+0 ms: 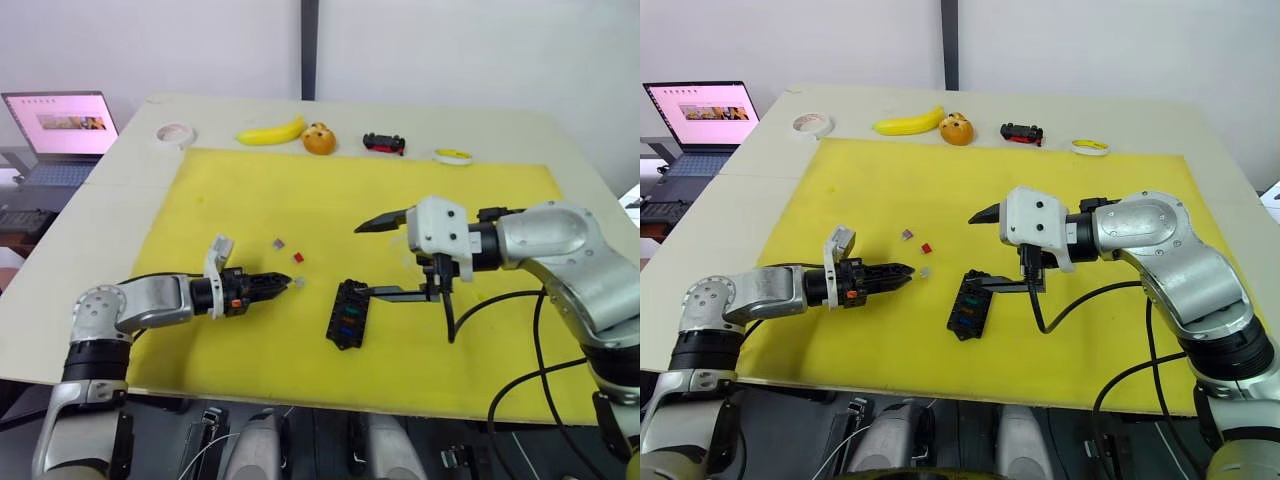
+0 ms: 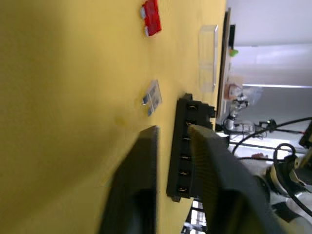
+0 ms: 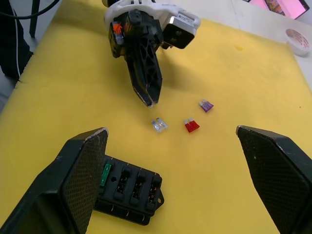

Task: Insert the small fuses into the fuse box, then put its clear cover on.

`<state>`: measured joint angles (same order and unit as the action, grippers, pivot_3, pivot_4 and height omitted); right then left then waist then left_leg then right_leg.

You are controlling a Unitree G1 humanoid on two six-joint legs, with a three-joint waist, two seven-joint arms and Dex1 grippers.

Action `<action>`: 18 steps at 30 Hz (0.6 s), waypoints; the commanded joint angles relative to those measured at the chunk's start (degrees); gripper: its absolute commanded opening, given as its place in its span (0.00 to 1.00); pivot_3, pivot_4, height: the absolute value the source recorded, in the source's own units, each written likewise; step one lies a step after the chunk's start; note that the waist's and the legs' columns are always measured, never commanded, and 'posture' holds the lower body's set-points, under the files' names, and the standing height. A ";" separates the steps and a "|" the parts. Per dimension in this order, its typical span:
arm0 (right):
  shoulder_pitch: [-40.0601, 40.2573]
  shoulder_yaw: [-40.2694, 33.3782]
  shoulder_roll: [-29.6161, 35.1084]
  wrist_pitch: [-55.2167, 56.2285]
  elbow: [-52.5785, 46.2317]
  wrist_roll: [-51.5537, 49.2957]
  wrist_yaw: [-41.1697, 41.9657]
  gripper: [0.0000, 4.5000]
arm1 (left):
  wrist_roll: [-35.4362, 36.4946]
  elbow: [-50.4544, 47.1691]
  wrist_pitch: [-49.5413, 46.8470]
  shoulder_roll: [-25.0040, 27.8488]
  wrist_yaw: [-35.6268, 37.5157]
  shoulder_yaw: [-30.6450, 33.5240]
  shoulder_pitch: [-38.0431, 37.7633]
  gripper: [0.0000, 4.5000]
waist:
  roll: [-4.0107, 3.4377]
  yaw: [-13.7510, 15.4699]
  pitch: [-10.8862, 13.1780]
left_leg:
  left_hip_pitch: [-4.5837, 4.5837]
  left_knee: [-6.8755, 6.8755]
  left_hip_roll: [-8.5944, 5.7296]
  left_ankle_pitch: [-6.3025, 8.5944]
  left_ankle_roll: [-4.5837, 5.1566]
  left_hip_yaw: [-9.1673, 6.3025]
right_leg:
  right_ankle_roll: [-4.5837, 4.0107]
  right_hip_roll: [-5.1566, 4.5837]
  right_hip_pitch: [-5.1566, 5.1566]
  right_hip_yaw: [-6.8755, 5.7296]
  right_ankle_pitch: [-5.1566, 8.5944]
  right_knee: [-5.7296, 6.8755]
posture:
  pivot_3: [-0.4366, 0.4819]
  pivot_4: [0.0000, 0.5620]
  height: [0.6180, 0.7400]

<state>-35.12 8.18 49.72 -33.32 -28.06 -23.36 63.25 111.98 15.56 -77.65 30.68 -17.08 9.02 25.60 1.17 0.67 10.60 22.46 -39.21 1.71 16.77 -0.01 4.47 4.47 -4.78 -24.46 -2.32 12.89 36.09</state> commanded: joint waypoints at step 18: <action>-0.49 -0.84 0.32 0.75 -1.78 0.15 -0.21 1.00 | 1.02 -0.40 0.05 -1.84 -4.38 2.85 -0.24 0.20 | 0.00 -0.04 0.00 | 0.00 0.00 0.00 0.01 0.02 0.00 | 0.00 0.05 0.00 0.00 0.00 0.00 | 0.48 0.27 0.98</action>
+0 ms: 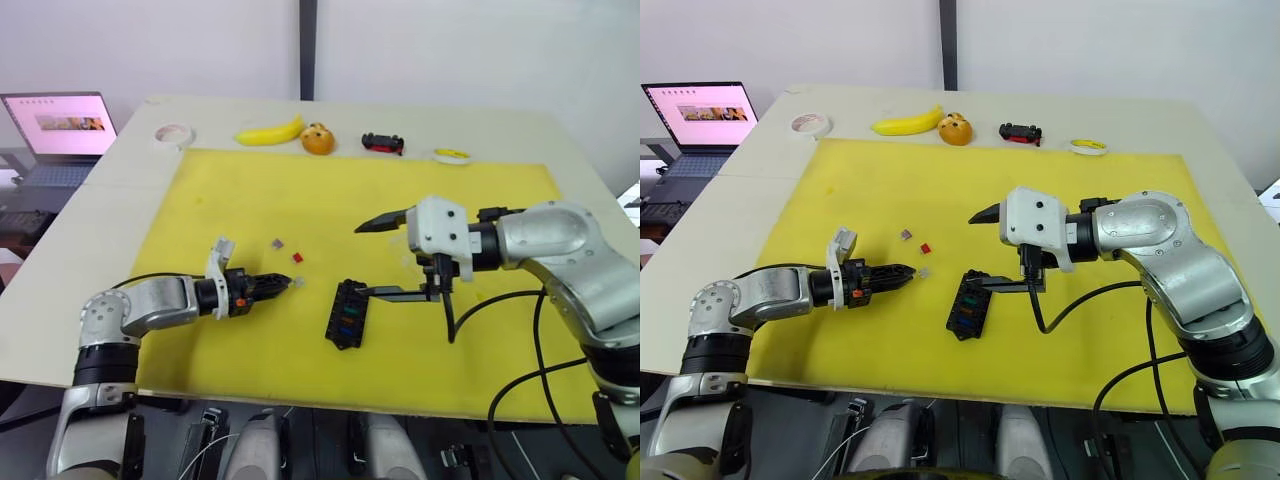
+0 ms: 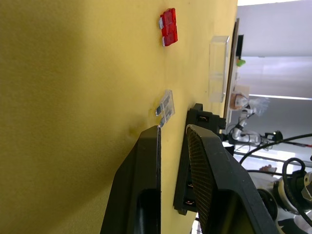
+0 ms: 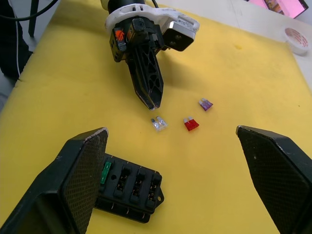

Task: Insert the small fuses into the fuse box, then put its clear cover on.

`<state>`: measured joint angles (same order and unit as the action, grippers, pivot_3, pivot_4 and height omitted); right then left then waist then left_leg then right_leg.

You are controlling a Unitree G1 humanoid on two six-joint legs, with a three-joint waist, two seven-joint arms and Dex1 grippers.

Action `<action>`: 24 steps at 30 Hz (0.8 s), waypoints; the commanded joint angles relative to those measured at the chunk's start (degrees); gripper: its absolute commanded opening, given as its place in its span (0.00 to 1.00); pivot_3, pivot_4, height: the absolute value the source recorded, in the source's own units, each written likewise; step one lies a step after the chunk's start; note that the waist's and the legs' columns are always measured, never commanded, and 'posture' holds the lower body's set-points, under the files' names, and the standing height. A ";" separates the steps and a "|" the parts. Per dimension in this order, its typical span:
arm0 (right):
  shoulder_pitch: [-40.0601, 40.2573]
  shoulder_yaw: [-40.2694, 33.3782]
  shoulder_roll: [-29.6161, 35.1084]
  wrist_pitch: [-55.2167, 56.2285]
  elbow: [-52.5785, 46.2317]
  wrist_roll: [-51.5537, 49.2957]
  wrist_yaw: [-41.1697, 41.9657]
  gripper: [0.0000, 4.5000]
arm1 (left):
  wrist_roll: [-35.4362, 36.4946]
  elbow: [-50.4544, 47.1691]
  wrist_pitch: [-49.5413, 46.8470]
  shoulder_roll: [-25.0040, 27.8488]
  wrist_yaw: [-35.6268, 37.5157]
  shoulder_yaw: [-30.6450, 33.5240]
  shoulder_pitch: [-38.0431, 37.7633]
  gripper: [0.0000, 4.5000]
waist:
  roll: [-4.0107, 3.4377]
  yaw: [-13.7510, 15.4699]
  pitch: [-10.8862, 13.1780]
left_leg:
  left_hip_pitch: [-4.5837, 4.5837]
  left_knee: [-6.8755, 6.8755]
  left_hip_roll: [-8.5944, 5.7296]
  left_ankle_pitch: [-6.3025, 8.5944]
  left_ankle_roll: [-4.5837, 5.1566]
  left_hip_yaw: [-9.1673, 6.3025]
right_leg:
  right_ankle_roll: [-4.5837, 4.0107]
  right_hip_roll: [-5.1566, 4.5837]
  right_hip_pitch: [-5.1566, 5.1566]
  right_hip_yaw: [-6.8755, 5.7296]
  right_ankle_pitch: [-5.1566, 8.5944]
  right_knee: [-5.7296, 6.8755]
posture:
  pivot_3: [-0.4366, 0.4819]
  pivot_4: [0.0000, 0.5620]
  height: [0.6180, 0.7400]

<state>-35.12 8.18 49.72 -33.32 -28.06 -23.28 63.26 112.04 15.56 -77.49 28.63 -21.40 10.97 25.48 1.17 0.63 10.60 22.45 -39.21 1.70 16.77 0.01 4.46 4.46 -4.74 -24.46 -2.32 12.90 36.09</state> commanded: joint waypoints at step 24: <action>0.05 -0.56 0.06 1.04 -2.47 0.55 -0.41 1.00 | 0.96 -1.57 1.28 -0.72 -0.36 -0.55 0.43 0.31 | 0.00 0.06 0.00 | 0.00 0.00 0.00 0.03 0.05 0.00 | -0.08 -0.02 0.00 0.00 0.05 -0.02 | 0.48 0.27 0.98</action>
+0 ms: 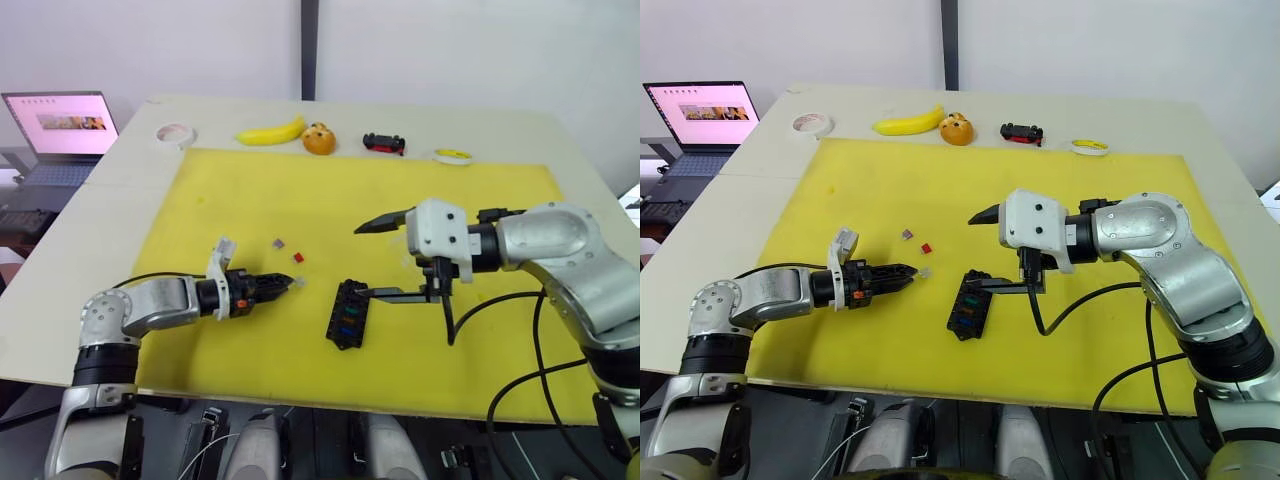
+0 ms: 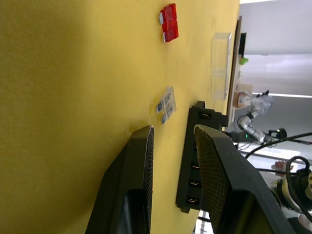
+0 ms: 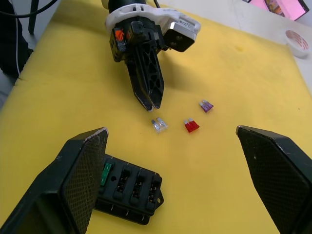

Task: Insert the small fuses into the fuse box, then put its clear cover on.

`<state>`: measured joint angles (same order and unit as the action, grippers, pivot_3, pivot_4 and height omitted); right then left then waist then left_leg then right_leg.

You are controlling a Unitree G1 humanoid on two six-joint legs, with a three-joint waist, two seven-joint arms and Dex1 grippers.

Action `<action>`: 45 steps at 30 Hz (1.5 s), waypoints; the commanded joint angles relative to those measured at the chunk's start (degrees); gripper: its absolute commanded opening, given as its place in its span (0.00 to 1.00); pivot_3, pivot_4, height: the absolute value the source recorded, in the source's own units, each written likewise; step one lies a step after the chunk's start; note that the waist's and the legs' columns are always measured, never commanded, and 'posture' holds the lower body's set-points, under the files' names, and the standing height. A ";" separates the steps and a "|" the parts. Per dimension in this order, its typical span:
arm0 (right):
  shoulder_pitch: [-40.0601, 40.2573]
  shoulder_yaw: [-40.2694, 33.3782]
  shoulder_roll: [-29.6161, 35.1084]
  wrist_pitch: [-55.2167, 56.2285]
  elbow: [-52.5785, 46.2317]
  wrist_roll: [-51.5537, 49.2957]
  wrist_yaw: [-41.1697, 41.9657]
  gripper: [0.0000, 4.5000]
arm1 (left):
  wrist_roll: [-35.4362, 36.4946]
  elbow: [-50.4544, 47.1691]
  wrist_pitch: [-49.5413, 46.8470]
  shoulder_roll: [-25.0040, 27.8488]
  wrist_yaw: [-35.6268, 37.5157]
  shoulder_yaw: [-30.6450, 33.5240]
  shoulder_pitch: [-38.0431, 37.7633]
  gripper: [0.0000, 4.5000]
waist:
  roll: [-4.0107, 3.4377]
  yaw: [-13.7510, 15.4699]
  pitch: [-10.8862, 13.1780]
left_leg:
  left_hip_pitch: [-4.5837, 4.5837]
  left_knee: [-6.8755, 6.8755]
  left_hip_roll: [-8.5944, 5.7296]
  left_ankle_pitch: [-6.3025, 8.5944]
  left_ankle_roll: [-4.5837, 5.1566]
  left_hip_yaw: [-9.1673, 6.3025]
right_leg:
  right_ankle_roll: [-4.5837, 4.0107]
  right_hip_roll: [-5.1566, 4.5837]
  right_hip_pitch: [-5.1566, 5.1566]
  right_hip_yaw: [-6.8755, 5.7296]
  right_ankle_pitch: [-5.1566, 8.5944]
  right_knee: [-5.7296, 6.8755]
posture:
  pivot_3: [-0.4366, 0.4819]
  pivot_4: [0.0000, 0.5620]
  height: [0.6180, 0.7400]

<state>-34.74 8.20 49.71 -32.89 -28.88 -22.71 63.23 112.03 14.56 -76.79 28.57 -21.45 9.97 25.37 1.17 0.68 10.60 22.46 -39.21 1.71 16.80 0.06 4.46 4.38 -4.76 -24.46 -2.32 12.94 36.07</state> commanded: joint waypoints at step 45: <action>-0.64 -1.28 0.02 -1.55 -3.04 -1.06 -1.81 1.00 | -2.48 1.95 6.63 -7.14 -4.09 -7.33 3.24 0.31 | 0.00 0.41 0.00 | 0.01 0.02 -0.19 0.09 0.17 -0.06 | -0.10 -0.20 0.09 -0.05 0.06 -0.08 | 0.48 0.27 0.98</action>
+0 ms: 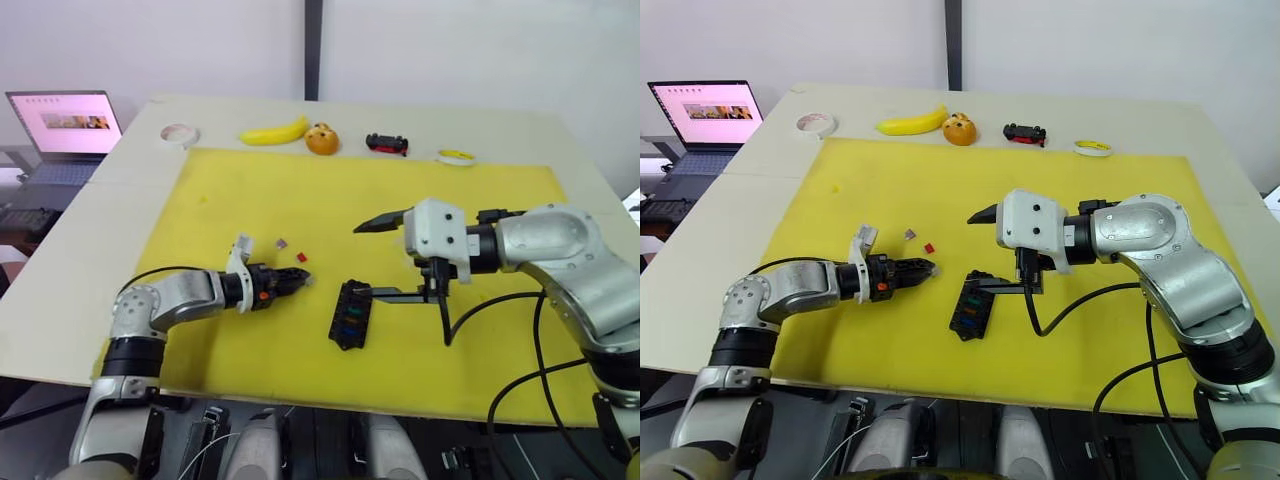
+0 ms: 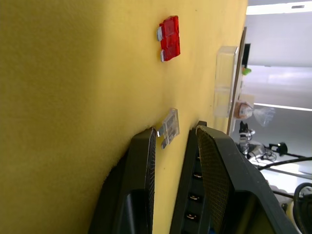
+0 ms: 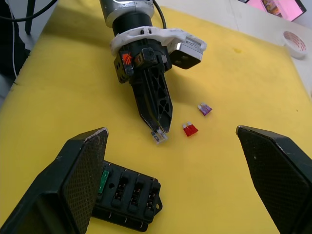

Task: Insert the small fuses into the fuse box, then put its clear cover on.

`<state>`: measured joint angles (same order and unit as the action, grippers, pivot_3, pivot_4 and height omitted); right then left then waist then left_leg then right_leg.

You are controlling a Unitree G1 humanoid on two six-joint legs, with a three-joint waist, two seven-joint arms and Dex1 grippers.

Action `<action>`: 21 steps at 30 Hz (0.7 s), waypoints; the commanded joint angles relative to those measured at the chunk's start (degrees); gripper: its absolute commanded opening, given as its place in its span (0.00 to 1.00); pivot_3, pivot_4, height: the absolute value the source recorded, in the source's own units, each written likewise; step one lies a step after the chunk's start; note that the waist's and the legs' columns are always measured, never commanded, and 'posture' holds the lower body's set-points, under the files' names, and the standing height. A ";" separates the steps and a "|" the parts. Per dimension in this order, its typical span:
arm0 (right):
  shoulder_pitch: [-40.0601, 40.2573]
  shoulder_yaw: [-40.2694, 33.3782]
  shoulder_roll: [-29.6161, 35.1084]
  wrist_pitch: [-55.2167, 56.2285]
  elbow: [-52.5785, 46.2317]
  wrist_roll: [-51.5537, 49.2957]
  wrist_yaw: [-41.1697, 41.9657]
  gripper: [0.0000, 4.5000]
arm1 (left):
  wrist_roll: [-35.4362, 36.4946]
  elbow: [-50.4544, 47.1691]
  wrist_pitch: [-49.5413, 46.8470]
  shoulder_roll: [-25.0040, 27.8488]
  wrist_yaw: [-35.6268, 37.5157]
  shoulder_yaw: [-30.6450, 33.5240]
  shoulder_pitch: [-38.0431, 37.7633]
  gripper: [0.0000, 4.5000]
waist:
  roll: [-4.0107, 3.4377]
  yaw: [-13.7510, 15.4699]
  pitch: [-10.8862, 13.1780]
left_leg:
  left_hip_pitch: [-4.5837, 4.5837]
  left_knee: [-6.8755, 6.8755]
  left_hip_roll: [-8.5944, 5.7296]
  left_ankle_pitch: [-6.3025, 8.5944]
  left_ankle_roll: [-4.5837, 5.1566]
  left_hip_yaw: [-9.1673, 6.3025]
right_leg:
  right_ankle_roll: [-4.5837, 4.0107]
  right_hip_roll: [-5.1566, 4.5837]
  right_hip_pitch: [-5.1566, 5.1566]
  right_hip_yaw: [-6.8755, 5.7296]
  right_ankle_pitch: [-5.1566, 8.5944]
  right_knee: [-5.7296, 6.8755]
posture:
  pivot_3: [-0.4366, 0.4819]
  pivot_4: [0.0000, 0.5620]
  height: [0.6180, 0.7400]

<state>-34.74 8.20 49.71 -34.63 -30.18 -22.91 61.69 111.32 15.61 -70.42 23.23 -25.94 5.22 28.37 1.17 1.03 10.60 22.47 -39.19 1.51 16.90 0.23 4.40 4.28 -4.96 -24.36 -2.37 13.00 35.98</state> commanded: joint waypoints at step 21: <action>0.07 -1.39 0.28 -1.05 -3.35 -1.47 -1.55 1.00 | -9.78 2.09 -1.12 -5.82 2.06 -1.77 1.92 0.31 | -0.05 1.54 -0.03 | 0.00 0.00 -0.14 0.08 0.14 -0.14 | -0.02 -0.14 0.35 -0.14 0.01 -0.45 | 0.48 0.27 0.98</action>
<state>-34.50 8.20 49.71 -35.90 -31.48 -23.81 60.58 103.76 16.20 -71.11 19.03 -23.75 5.40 30.20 1.12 2.57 10.56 22.46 -39.20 1.37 16.98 0.37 4.24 4.26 -5.10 -23.97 -2.54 13.01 35.50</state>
